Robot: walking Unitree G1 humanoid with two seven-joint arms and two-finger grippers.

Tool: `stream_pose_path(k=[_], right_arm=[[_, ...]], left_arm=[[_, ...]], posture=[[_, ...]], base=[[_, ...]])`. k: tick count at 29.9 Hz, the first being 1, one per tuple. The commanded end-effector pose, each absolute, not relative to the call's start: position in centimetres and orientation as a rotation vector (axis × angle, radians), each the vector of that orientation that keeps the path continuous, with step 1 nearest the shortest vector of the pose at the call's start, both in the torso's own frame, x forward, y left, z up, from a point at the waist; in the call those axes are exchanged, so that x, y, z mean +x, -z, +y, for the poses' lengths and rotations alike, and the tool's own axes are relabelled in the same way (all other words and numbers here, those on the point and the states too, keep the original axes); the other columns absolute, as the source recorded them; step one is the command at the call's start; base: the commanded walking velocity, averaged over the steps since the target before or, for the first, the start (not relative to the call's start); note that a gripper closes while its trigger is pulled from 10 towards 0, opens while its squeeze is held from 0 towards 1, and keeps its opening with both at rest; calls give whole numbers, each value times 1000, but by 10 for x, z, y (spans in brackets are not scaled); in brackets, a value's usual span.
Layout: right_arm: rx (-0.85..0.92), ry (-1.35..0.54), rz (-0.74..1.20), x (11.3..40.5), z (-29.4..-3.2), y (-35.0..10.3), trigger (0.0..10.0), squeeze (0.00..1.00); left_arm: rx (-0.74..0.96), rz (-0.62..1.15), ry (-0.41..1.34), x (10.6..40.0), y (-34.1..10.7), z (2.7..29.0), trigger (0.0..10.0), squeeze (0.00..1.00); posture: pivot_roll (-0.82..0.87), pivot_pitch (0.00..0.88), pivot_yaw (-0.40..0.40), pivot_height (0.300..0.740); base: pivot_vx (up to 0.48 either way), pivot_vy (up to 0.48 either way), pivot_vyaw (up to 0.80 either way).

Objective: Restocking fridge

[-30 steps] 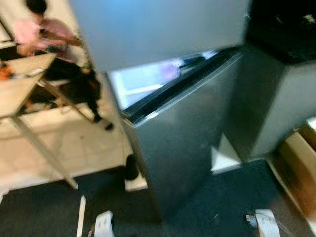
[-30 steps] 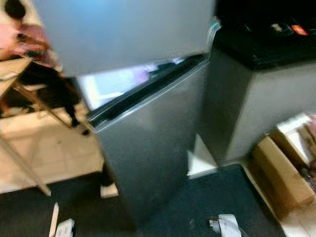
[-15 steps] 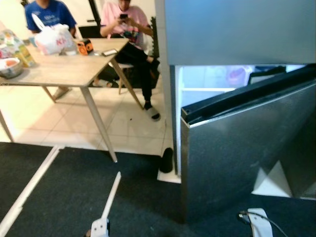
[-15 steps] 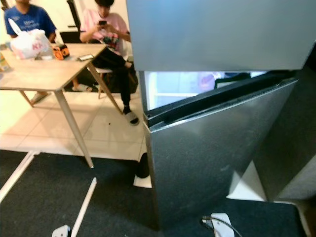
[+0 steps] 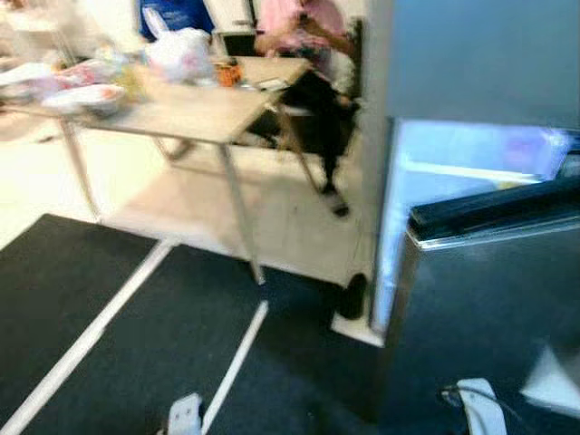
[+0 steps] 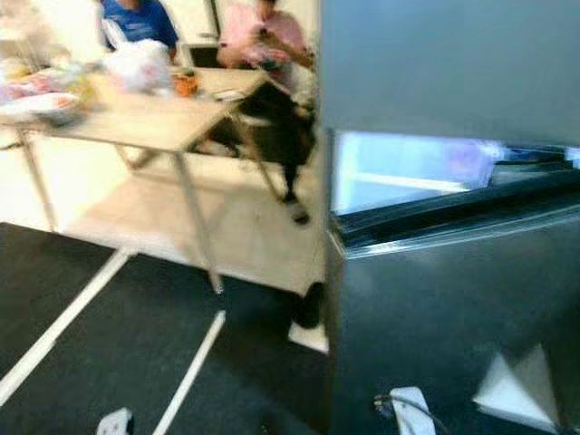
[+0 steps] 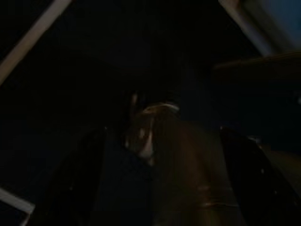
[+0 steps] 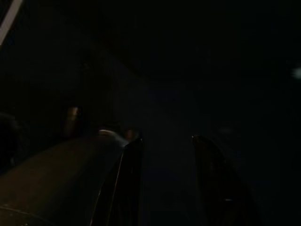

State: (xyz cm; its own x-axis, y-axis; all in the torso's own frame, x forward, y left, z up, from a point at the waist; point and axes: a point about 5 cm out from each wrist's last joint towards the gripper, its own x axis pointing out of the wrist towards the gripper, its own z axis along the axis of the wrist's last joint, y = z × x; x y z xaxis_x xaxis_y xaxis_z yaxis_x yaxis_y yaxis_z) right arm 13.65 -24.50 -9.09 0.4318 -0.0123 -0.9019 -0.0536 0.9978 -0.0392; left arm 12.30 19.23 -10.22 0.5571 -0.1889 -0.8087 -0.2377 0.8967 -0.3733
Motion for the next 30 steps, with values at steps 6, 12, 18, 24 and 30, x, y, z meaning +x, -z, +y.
stream_pose_path(k=[6, 12, 18, 24, 30], right_arm=[[-112, 0, 1142, 132, -245, 93, 10000, 0], [-139, -8, 1091, 145, -246, 88, 10000, 0], [-207, -67, 953, 184, -242, 71, 10000, 0], [-212, -136, 810, 222, -235, 49, 10000, 0], [-239, -333, 567, 279, -208, 7, 10000, 0]], left_arm=[[-485, 999, -15, 122, 102, 192, 10000, 0], [-495, 1007, -22, 121, 103, 190, 10000, 0], [-484, 1007, -28, 121, 103, 191, 10000, 0], [-486, 1005, -31, 121, 103, 191, 10000, 0], [-496, 1001, -31, 120, 103, 190, 10000, 0]], posture=[[-32, 0, 59, 740], [-34, 0, 61, 740], [-36, 0, 63, 740], [-36, 0, 63, 740], [-24, 0, 56, 740]], base=[[0, -191, 288], [0, -297, 0], [0, 0, 0], [0, 0, 0], [0, 0, 0]])
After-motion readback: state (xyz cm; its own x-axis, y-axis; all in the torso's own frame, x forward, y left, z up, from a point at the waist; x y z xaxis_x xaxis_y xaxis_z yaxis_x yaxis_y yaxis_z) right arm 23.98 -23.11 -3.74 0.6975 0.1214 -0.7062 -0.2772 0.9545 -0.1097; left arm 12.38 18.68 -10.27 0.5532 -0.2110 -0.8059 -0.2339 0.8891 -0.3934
